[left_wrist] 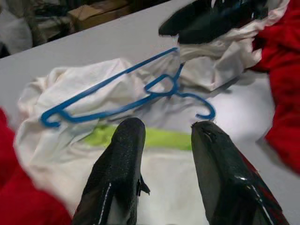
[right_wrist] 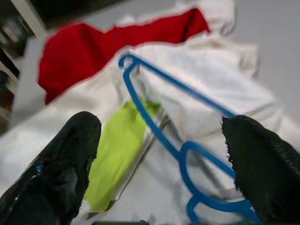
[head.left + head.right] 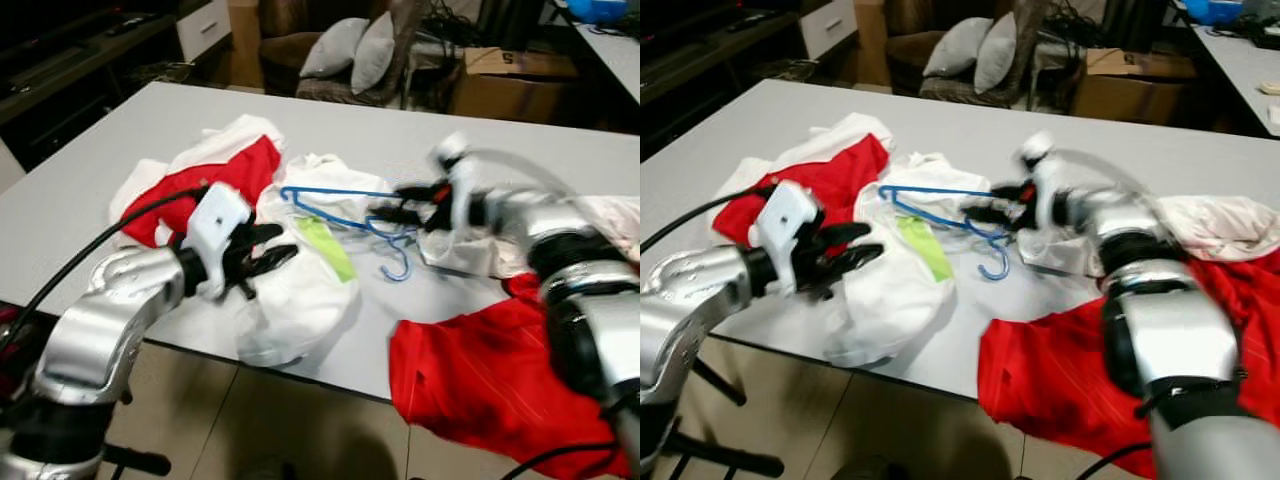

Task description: Hang hanger

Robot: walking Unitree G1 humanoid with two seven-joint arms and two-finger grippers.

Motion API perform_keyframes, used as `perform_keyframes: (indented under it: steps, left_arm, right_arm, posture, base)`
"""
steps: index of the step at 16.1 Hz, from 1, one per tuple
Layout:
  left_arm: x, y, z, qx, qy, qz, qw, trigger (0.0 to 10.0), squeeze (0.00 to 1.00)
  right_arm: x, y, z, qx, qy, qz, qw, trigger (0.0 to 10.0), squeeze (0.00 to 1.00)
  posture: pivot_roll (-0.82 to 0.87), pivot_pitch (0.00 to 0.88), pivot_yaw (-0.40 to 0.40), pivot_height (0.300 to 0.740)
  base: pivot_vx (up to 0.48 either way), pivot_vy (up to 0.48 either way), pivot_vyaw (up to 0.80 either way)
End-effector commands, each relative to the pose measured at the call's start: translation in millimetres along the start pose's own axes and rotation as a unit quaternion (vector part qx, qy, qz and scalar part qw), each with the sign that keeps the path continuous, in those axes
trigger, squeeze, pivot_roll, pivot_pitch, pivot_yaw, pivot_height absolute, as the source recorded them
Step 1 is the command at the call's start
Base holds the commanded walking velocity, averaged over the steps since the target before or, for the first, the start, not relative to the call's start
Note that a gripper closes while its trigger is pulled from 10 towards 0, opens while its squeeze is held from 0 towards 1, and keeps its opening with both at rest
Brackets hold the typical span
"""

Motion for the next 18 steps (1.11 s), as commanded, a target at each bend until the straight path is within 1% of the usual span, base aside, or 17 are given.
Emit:
perform_keyframes:
  steps: [1,2,3,4,5,6,7,8,9,10,12,13,14,15,16,17,18]
  left_arm:
    - [-1,-2.2,-1.4,-0.003,0.009,-0.005,1.0,10.0,0.0]
    - [-1,-5.1,0.2,-0.012,0.006,-0.009,1.0,10.0,0.0]
    - [-2,-8.6,0.9,-0.018,0.005,-0.011,1.0,10.0,0.0]
    - [-4,-11.8,-1.3,-0.014,-0.014,-0.024,1.0,10.0,0.0]
    - [-7,-13.1,-3.1,-0.007,-0.029,-0.037,0.999,10.0,0.0]
    - [-11,-13.5,-2.5,-0.007,-0.041,-0.053,0.998,10.0,0.0]
    - [-13,-12.9,0.6,-0.012,-0.041,-0.058,0.997,10.0,0.0]
    - [-12,-13.0,3.4,-0.018,-0.04,-0.057,0.997,10.0,0.0]
    - [-12,-14.3,6.7,-0.024,-0.041,-0.057,0.997,10.0,0.0]
    - [-11,-15.4,8.1,-0.026,-0.042,-0.056,0.997,10.0,0.0]
    - [-9,-17.7,10.1,-0.031,-0.042,-0.053,0.997,10.0,0.0]
    - [-8,-17.7,10.9,-0.032,-0.043,-0.052,0.997,10.0,0.0]
    - [-8,-17.3,10.5,-0.03,-0.043,-0.053,0.997,10.0,0.0]
    - [-9,-16.3,10.3,-0.027,-0.044,-0.057,0.997,10.0,0.0]
    - [-10,-15.4,10.6,-0.025,-0.044,-0.059,0.997,10.0,0.0]
    - [-10,-14.8,10.8,-0.025,-0.045,-0.062,0.997,10.0,0.0]
    - [-11,-14.5,11.0,-0.024,-0.046,-0.063,0.997,10.0,0.0]
  right_arm:
    - [3,1.2,-2.7,0.019,0.003,0.004,1.0,10.0,0.0]
    - [-1,4.2,-1.9,0.022,0.017,-0.015,0.999,10.0,0.0]
    - [-11,6.9,1.5,0.009,0.055,-0.057,0.997,10.0,0.0]
    - [-19,8.1,10.0,-0.05,0.123,-0.094,0.987,10.0,0.0]
    - [-22,7.1,15.4,-0.097,0.175,-0.107,0.974,10.0,0.0]
    - [-26,1.1,13.2,-0.095,0.169,-0.106,0.975,10.0,0.0]
    - [-30,-7.3,9.2,-0.088,0.16,-0.109,0.977,10.0,0.0]
    - [-34,-14.6,7.2,-0.094,0.167,-0.114,0.975,10.0,0.0]
    - [-38,-25.1,5.2,-0.114,0.169,-0.113,0.972,10.0,0.0]
    - [-42,-30.9,3.5,-0.121,0.165,-0.114,0.972,10.0,0.0]
    - [-52,-40.4,-1.5,-0.113,0.161,-0.128,0.972,10.0,0.0]
    - [-60,-45.2,-3.2,-0.116,0.176,-0.151,0.966,10.0,0.0]
    - [-63,-46.6,-1.9,-0.135,0.188,-0.164,0.959,10.0,0.0]
    - [-67,-47.1,0.6,-0.162,0.183,-0.17,0.955,10.0,0.0]
    - [-69,-47.4,2.3,-0.182,0.178,-0.17,0.952,4.2,0.0]
    - [-70,-48.2,2.2,-0.186,0.172,-0.17,0.952,0.0,0.0]
    - [-71,-49.2,1.4,-0.183,0.17,-0.17,0.953,0.0,0.0]
  posture:
    - [0.02,0.0,0.089,0.74]
    - [0.01,0.0,0.094,0.74]
    - [0.0,0.0,0.092,0.74]
    - [0.01,0.0,0.087,0.74]
    - [0.01,0.0,0.088,0.74]
    - [0.01,0.0,0.084,0.74]
    - [0.02,0.0,0.08,0.74]
    - [0.02,0.0,0.08,0.74]
    - [0.03,0.0,0.076,0.74]
    - [0.03,0.0,0.074,0.74]
    - [0.04,0.0,0.063,0.74]
    - [0.05,0.0,0.056,0.74]
    - [0.06,0.0,0.053,0.74]
    - [0.06,0.0,0.052,0.74]
    - [0.06,0.0,0.049,0.74]
    - [0.07,0.0,0.047,0.74]
    - [0.07,0.0,0.047,0.74]
  base:
    - [0.0,0.0,0.0]
    - [0.0,0.0,0.0]
    - [0.0,0.0,0.0]
    - [0.0,0.0,0.0]
    - [0.0,0.0,0.0]
    - [0.0,0.0,0.0]
    - [0.0,0.0,0.0]
    - [0.0,0.0,0.0]
    - [0.0,0.0,0.0]
    - [0.0,0.0,0.0]
    - [0.0,0.0,0.0]
    - [0.0,0.0,0.0]
    - [0.0,0.0,0.0]
    - [0.0,0.0,0.0]
    - [0.0,0.0,0.0]
    - [0.0,0.0,0.0]
    - [0.0,0.0,0.0]
Point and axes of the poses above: a point about 5 cm out from each wrist's last joint towards the gripper, its own y axis pointing back from the gripper into the wrist, its own x axis along the axis of the wrist's last joint, z = x × y, the point moved 1 cm from there along -y, pointing out of the wrist towards the gripper, and after that the axes turned 6 degrees about -y, right-handed, at the moved point
